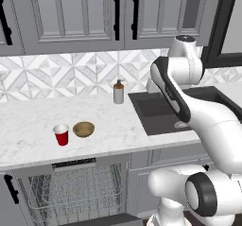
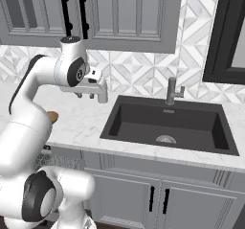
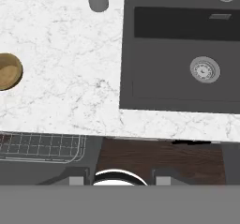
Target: Pick up the cup and bowl from the counter, place them in the dishwasher, and close the dishwasher door.
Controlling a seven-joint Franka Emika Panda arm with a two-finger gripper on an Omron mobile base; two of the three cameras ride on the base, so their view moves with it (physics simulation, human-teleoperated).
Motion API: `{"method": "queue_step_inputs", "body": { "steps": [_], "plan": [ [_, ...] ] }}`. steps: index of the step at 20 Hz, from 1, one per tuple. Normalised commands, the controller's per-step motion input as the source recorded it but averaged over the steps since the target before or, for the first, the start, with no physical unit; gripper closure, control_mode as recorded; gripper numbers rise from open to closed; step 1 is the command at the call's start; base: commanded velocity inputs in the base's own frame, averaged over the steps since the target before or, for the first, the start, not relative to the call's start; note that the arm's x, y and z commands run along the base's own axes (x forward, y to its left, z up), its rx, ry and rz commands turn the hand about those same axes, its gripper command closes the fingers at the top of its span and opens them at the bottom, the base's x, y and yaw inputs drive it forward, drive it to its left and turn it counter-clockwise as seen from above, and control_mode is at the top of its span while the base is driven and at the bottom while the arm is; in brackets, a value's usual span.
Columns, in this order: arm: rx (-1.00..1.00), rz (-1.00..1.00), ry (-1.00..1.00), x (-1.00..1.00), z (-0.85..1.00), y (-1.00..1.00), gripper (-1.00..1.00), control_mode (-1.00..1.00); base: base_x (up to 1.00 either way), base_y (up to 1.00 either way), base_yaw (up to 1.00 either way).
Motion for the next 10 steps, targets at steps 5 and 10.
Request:
{"method": "queue_step_inputs", "body": {
  "steps": [5,10],
  "plan": [
    [0.01,0.01,0.0,-0.26,-0.08,0.14,-1.0,-1.0,0.0,0.0,0.0],
    [0.06,0.01,0.0,-0.45,-0.33,0.39,-1.0,-1.0,0.0,0.0,0.0]
  ]
}}
